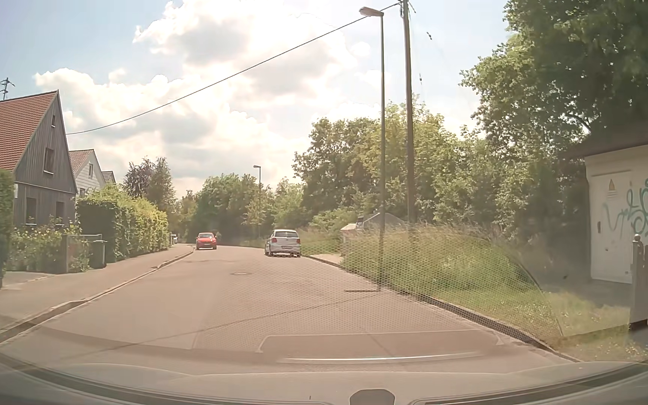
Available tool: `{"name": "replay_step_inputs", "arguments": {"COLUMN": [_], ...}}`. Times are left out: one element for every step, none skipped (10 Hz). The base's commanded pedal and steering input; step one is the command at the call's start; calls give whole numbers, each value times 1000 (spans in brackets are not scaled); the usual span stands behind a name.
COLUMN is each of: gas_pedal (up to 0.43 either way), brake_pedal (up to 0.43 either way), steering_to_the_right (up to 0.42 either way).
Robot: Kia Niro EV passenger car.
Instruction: Follow the waypoints while adhering to traffic rules and regulations
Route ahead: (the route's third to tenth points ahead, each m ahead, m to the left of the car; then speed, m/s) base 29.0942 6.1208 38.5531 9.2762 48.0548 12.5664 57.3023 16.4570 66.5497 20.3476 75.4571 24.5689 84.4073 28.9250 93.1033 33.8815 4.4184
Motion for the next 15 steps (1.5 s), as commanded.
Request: {"name": "replay_step_inputs", "arguments": {"gas_pedal": [20,20,20,20,20,20,20,20,20,20,20,20,20,20,20], "brake_pedal": [0,0,0,0,0,0,0,0,0,0,0,0,0,0,0], "steering_to_the_right": [69,55,37,27,18,7,-16,-46,-66,-88,-97,-100,-100,-103,-106]}}
